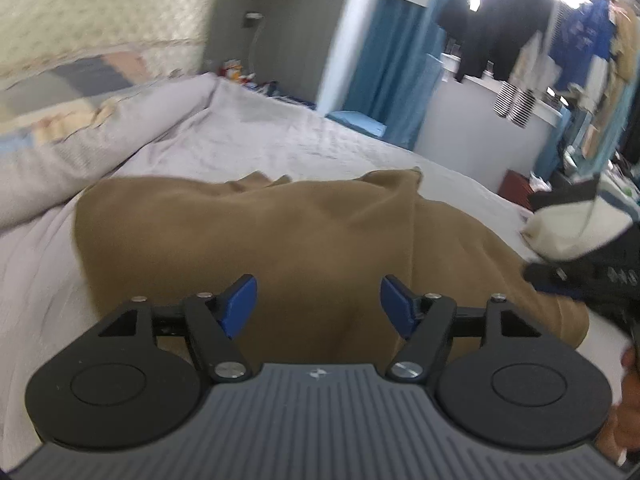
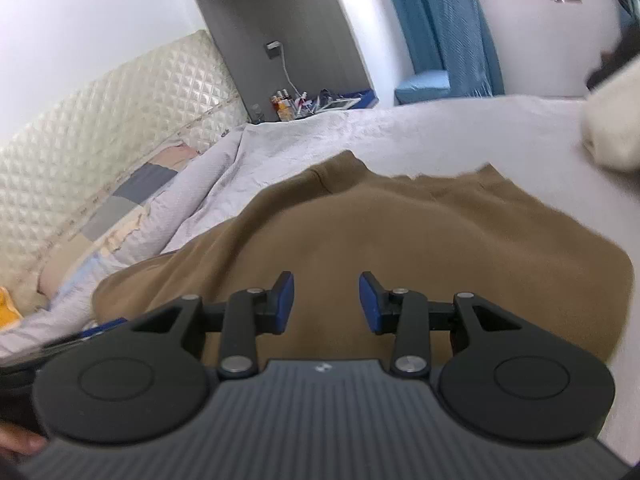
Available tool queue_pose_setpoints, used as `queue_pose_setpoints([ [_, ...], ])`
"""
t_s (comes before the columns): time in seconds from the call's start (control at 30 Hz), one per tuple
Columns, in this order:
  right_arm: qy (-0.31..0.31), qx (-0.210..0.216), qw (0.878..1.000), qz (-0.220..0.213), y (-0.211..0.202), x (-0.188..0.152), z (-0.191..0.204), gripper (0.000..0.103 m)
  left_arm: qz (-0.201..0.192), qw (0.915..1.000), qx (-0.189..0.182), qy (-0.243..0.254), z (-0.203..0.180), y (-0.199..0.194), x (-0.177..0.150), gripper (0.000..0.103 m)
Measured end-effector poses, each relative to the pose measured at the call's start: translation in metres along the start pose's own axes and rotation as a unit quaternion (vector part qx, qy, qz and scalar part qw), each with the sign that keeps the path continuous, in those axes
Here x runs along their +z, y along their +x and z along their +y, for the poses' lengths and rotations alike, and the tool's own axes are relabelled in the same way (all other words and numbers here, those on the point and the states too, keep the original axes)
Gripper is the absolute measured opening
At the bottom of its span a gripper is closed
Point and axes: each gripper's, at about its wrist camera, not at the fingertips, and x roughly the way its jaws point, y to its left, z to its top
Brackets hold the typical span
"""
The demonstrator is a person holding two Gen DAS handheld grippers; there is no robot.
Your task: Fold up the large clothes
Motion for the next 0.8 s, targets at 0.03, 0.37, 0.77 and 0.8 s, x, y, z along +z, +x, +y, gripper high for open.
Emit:
queue_pose_setpoints([
  [0.03, 0.012, -0.004, 1.0, 0.002, -0.004, -0.003, -0.004, 0.04, 0.001, 0.9999, 0.001, -0.016, 0.005, -0.004, -0.001, 0.078],
  [0.37, 0.29, 0.007, 0.955, 0.061, -0.006, -0.031, -0.09, 0.084, 0.027, 0.9795, 0.01, -0.199, 0.064, -0.018, -0.012, 0.083],
  [0.77, 0.506, -0.001, 0.862, 0.02, 0.045, -0.056, -0.141, 0.1, 0.018, 0.9299, 0.019, -0.367, 0.118, -0.005, -0.031, 0.087],
  [0.8, 0.515, -0.006, 0.857, 0.013, 0.05, -0.056, -0.143, 0.1, 0.015, 0.9204, 0.007, -0.391, 0.124, -0.003, -0.034, 0.09],
])
